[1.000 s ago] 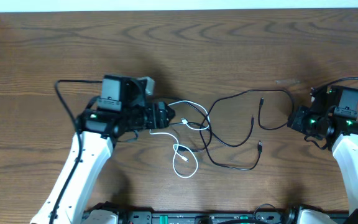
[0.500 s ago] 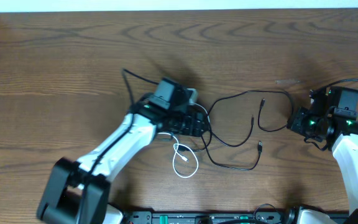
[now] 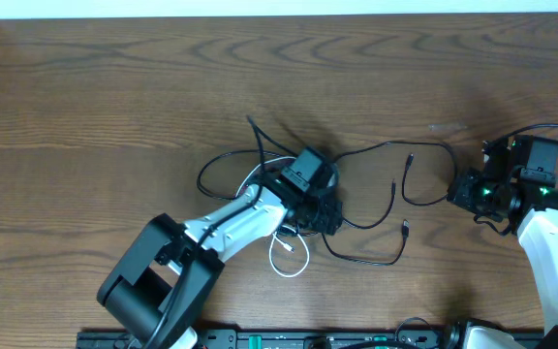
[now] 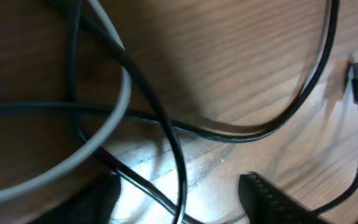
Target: Untangle cables
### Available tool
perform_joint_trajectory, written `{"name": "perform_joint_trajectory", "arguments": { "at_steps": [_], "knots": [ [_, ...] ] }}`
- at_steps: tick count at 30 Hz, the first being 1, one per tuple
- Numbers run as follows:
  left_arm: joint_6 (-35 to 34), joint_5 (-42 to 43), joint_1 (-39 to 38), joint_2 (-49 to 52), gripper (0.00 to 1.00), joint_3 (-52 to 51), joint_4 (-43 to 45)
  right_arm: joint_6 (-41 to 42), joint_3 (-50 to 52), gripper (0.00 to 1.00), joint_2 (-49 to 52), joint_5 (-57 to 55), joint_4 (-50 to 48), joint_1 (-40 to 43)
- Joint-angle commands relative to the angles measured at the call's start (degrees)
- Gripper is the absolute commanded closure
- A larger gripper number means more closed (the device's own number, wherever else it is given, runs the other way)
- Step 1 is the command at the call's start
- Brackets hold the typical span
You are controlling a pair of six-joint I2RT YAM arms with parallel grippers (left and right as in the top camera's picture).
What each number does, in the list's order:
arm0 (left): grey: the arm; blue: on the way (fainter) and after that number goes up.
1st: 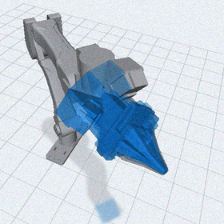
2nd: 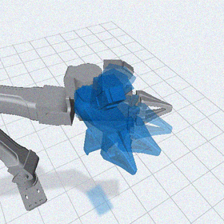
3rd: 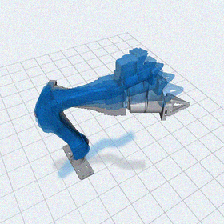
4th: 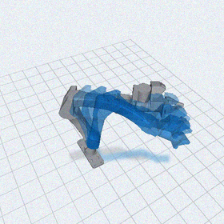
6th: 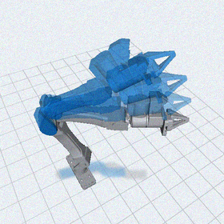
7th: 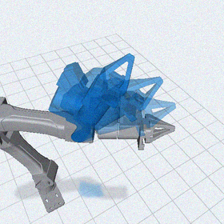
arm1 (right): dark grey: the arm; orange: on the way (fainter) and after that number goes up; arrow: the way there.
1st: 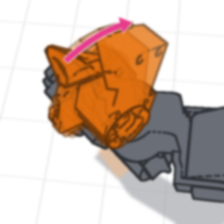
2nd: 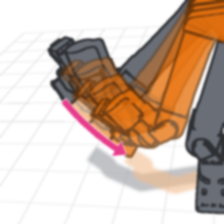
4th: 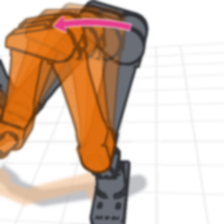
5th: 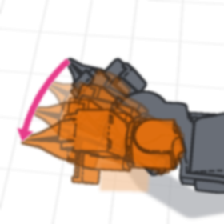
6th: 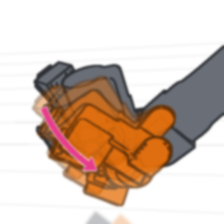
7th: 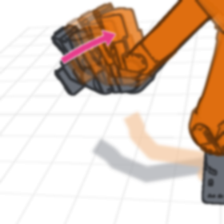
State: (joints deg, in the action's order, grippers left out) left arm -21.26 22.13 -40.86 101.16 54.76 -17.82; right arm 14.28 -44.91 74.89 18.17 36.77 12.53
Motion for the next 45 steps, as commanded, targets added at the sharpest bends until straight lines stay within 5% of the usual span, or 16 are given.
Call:
{"name": "perform_joint_trajectory", "arguments": {
  "at_steps": [1,8,13,18,23,29,38,45],
  "knots": [
    [-0.1,-1.9,-2.1,0.6,0.51,0.2,-0.5,0.2,-0.1,0.99,-0.7,-0.3,0.1,0.1],
    [-0.1,-1.8,-4.9,0.5,0.92,0.2,-3.1,0.2,-0.1,0.99,-0.7,-0.3,0.3,0.1],
    [0.0,-1.9,-3.2,-2.0,0.92,0.4,-5.5,-1.5,-0.1,0.99,-0.7,-1.9,0.4,0.1],
    [1.9,-1.9,1.8,-9.2,0.92,0.4,-10.4,4.6,-0.1,0.99,-0.7,-18.5,4.3,0.2],
    [5.0,-3.4,12.2,-17.8,0.92,0.4,-16.2,14.6,-0.1,0.99,-0.7,-31.0,8.2,1.7],
    [5.1,-5.2,27.2,-24.1,0.92,0.4,-20.7,20.1,-0.1,0.99,-0.7,-32.2,9.6,8.7],
    [1.3,1.7,36.9,-25.4,0.92,0.4,-20.9,20.4,-0.1,0.99,-0.7,-22.3,8.4,20.3],
    [0.4,5.6,33.5,-25.4,0.92,0.3,-20.7,5.6,-0.1,0.99,-0.7,1.3,1.1,20.7]
  ]
}}
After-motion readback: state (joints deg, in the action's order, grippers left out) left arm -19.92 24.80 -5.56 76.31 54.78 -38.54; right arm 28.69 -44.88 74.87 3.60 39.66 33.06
